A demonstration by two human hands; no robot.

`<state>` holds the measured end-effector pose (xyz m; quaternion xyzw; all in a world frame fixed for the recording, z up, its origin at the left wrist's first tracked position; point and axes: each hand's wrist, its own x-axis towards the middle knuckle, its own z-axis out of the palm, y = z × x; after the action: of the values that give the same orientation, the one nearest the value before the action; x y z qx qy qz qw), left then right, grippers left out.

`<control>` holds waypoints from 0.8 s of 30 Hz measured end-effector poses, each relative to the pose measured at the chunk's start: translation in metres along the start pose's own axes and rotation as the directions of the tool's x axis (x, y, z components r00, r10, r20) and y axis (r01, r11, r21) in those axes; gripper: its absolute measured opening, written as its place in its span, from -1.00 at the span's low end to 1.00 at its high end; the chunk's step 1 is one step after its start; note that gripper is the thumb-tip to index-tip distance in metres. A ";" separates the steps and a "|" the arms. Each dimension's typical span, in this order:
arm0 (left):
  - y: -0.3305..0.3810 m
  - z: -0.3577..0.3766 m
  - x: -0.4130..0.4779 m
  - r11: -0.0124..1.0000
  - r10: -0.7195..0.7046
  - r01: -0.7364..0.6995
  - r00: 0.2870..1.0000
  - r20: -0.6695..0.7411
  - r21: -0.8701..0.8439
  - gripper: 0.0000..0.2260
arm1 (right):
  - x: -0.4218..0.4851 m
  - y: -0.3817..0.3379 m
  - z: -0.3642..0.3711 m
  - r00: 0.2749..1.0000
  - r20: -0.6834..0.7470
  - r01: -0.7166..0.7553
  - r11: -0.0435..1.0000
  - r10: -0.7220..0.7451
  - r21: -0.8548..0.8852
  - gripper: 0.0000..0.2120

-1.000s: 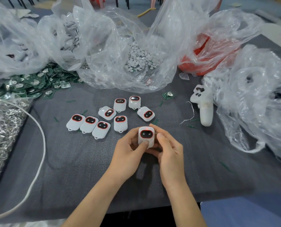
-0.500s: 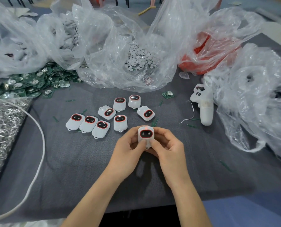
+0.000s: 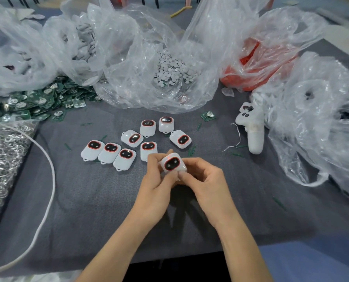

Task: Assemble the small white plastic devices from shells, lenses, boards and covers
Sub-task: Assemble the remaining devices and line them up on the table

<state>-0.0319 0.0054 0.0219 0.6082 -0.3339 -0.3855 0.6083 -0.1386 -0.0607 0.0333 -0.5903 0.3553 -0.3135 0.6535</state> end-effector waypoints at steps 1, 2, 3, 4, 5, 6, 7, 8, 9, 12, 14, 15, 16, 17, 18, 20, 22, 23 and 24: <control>0.002 -0.002 0.000 0.999 0.028 -0.028 1.000 -0.010 0.032 -0.82 | 0.000 -0.003 0.000 1.000 0.015 0.000 1.000 0.000 -0.004 -0.76; 0.005 -0.004 0.001 0.995 0.067 -0.066 0.998 -0.019 0.079 -0.84 | 0.001 -0.007 -0.001 1.000 0.028 0.007 1.000 -0.007 -0.018 -0.77; 0.008 -0.006 0.002 0.986 0.105 -0.100 0.994 -0.028 0.137 -0.88 | 0.002 -0.010 -0.002 0.999 0.040 0.020 0.999 -0.018 -0.042 -0.78; 0.011 -0.008 0.003 0.976 0.129 -0.120 0.991 -0.040 0.181 -0.94 | 0.003 -0.014 -0.003 0.998 0.054 0.030 0.997 -0.026 -0.065 -0.78; 0.014 -0.009 0.004 0.974 0.137 -0.125 0.989 -0.052 0.191 -0.94 | 0.005 -0.018 -0.004 0.998 0.062 0.034 0.997 -0.029 -0.073 -0.78; 0.016 -0.008 0.004 0.981 0.128 -0.119 0.990 -0.054 0.153 -0.92 | 0.007 -0.020 -0.005 0.998 0.057 0.034 0.998 -0.030 -0.061 -0.78; 0.018 -0.006 0.004 0.992 0.107 -0.103 0.993 -0.054 0.071 -0.91 | 0.008 -0.022 -0.005 0.999 0.037 0.034 0.999 -0.033 -0.020 -0.79; 0.020 -0.003 0.004 0.996 0.079 -0.081 0.995 -0.056 -0.032 -0.91 | 0.009 -0.024 -0.004 1.000 0.006 0.031 0.998 -0.031 0.046 -0.80; 0.021 0.000 0.003 0.990 0.059 -0.066 0.997 -0.057 -0.123 -0.92 | 0.010 -0.024 -0.002 0.999 -0.025 0.030 0.993 -0.027 0.111 -0.81; 0.022 0.004 0.002 0.979 0.054 -0.064 0.997 -0.058 -0.192 -0.90 | 0.007 -0.022 0.003 0.995 -0.084 0.058 0.986 -0.045 0.154 -0.85; 0.022 0.002 0.002 0.994 0.081 -0.084 0.996 -0.048 -0.063 -0.77 | 0.004 -0.019 0.004 0.994 -0.099 0.064 0.991 -0.052 0.114 -0.86; 0.022 0.001 0.002 0.993 0.109 -0.107 0.994 -0.028 0.047 -0.75 | 0.004 -0.017 0.004 0.992 -0.110 0.066 0.994 -0.056 0.082 -0.86; 0.022 0.000 0.002 0.981 0.130 -0.129 0.992 0.004 0.142 -0.77 | 0.004 -0.016 0.004 0.991 -0.122 0.066 0.997 -0.059 0.047 -0.85; 0.022 -0.001 0.002 0.967 0.141 -0.145 0.989 0.033 0.210 -0.79 | 0.004 -0.014 0.004 0.989 -0.135 0.063 0.998 -0.061 0.014 -0.83; 0.022 -0.001 0.002 0.954 0.147 -0.157 0.988 0.055 0.254 -0.82 | 0.004 -0.012 0.005 0.987 -0.151 0.056 0.998 -0.057 -0.011 -0.80; 0.021 -0.002 0.000 0.929 0.172 -0.187 0.982 0.074 0.320 -0.83 | 0.005 -0.010 0.006 0.987 -0.160 0.025 1.000 -0.028 -0.018 -0.76; 0.020 -0.005 -0.002 0.900 0.201 -0.220 0.975 0.091 0.375 -0.82 | 0.007 -0.009 0.007 0.990 -0.139 -0.024 1.000 0.025 0.008 -0.76; 0.019 -0.007 -0.003 0.885 0.207 -0.234 0.972 0.110 0.402 -0.82 | 0.008 -0.008 0.007 0.991 -0.120 -0.052 0.999 0.053 0.017 -0.76; 0.019 -0.010 -0.004 0.872 0.206 -0.244 0.969 0.134 0.424 -0.84 | 0.008 -0.007 0.006 0.992 -0.094 -0.080 0.996 0.082 0.030 -0.76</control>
<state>-0.0239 0.0128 0.0405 0.6693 -0.5058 -0.2525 0.4821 -0.1291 -0.0648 0.0402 -0.5511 0.4054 -0.3190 0.6558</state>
